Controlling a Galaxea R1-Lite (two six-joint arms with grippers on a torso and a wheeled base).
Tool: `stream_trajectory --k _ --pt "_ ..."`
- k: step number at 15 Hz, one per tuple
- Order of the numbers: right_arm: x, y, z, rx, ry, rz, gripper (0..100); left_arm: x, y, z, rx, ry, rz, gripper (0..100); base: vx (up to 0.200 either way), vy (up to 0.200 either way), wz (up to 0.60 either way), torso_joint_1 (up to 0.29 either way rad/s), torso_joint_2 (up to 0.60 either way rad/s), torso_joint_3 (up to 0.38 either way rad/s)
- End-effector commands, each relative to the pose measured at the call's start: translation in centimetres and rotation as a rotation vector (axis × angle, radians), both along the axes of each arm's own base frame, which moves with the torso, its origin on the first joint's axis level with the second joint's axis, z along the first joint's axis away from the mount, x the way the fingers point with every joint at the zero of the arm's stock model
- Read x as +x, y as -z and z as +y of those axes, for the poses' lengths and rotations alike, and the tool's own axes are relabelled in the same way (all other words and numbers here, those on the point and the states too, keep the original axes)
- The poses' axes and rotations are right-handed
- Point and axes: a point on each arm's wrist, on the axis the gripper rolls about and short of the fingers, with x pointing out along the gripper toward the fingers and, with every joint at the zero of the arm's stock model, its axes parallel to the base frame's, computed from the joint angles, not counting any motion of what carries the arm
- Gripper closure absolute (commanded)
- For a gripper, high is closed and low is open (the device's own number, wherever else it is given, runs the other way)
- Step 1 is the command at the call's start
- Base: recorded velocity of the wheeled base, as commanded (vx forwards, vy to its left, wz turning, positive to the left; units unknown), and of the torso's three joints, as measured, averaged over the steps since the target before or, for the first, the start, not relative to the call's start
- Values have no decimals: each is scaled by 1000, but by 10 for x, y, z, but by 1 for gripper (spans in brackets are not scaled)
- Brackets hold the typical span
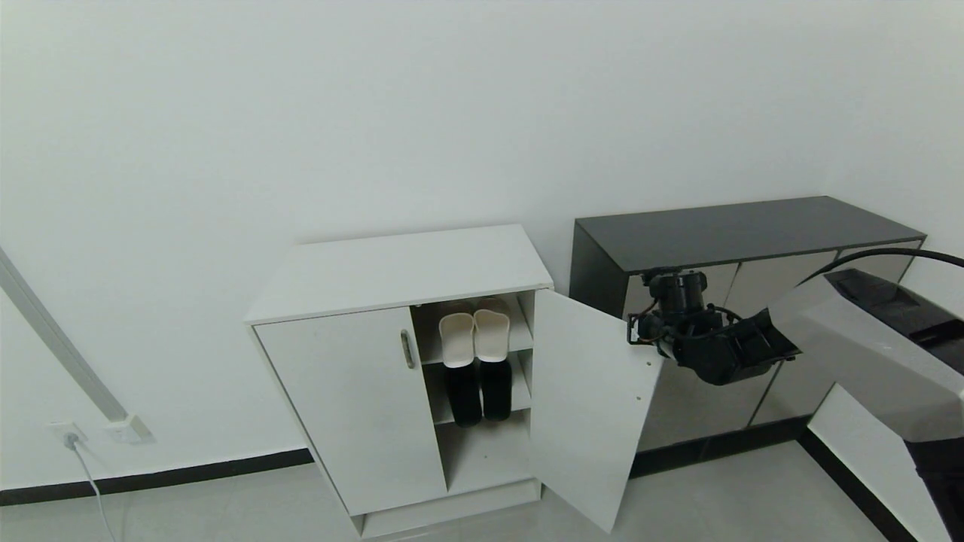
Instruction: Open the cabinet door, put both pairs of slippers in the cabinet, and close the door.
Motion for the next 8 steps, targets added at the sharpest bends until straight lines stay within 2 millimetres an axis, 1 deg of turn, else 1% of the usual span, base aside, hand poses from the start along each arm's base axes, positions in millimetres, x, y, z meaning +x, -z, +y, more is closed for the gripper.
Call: stream_trajectory --k 1,4,6,8 --pt "-7 -2 6 -7 -18 9 100 0 0 0 0 -2 1 100 0 0 0 0 0 0" --pt "-29 -9 24 -12 -70 24 100 0 0 0 0 0 1 100 0 0 0 0 0 0" --pt "-50 -15 41 -14 -119 30 100 0 0 0 0 0 1 100 0 0 0 0 0 0" --pt "-72 -14 60 -19 -181 37 100 0 0 0 0 0 1 100 0 0 0 0 0 0"
